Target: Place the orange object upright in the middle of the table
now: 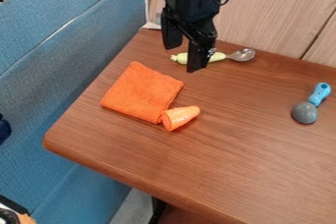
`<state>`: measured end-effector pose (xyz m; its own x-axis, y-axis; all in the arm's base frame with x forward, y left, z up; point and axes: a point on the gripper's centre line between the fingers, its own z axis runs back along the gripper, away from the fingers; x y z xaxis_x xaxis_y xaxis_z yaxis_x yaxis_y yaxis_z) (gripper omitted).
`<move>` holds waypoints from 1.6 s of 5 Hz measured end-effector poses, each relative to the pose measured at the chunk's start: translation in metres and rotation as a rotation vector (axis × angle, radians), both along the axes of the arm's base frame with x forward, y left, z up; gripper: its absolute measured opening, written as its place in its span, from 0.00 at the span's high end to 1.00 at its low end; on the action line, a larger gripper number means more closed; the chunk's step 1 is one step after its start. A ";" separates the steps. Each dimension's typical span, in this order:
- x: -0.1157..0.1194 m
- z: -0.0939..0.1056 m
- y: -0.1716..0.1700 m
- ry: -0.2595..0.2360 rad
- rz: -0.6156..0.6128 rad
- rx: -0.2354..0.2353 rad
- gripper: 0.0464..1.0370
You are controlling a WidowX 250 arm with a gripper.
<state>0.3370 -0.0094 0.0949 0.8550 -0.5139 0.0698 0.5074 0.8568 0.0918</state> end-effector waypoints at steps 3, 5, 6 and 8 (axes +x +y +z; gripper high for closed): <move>-0.011 -0.047 -0.005 0.069 0.013 0.048 0.04; -0.014 -0.080 -0.007 0.065 -0.026 0.008 0.04; -0.011 -0.102 0.003 0.112 -0.069 -0.016 0.04; -0.003 -0.109 0.007 0.113 -0.089 -0.015 0.24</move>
